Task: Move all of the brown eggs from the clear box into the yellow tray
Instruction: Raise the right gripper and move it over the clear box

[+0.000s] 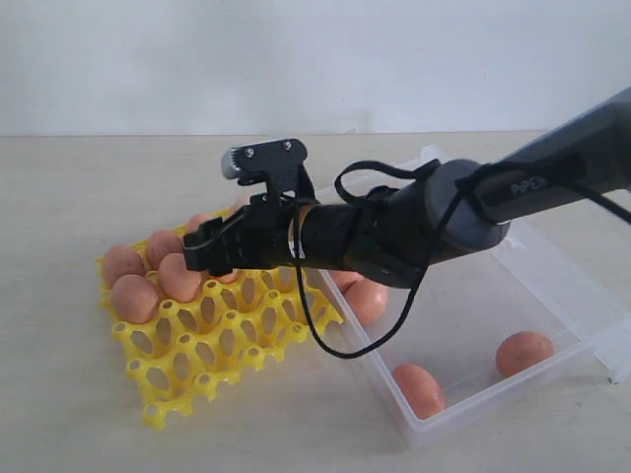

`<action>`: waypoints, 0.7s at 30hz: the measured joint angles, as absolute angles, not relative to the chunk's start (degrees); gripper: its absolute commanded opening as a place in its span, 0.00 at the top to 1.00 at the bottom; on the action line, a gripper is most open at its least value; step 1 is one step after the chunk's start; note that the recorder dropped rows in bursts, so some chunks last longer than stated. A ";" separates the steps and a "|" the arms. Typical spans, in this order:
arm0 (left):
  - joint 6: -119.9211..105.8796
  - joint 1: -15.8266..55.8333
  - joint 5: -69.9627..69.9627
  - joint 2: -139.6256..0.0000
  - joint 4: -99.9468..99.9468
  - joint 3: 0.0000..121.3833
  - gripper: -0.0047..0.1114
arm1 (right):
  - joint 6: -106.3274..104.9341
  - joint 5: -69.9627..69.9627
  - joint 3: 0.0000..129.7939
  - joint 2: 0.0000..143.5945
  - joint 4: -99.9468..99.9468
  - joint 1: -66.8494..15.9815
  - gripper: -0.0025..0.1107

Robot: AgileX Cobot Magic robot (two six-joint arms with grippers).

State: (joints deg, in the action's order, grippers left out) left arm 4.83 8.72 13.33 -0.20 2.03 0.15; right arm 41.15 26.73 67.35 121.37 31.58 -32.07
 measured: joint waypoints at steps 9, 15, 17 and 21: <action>4.83 8.72 13.33 -0.20 2.03 0.15 0.92 | 43.96 6.28 67.35 104.71 31.91 -32.07 0.97; 4.83 8.72 13.33 -0.20 2.03 0.15 0.92 | 33.94 -21.64 67.35 95.20 33.67 -32.07 0.98; 4.83 8.72 13.33 -0.20 2.03 0.15 0.92 | 28.72 -29.47 67.35 94.15 35.91 -32.07 0.98; 4.83 8.72 13.33 -0.20 2.03 0.15 0.92 | 22.75 -40.03 67.35 93.98 43.64 -31.69 0.98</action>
State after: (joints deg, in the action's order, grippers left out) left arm 4.83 8.72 13.33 -0.20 2.03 0.15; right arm 22.75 -40.03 67.35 93.98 43.64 -31.69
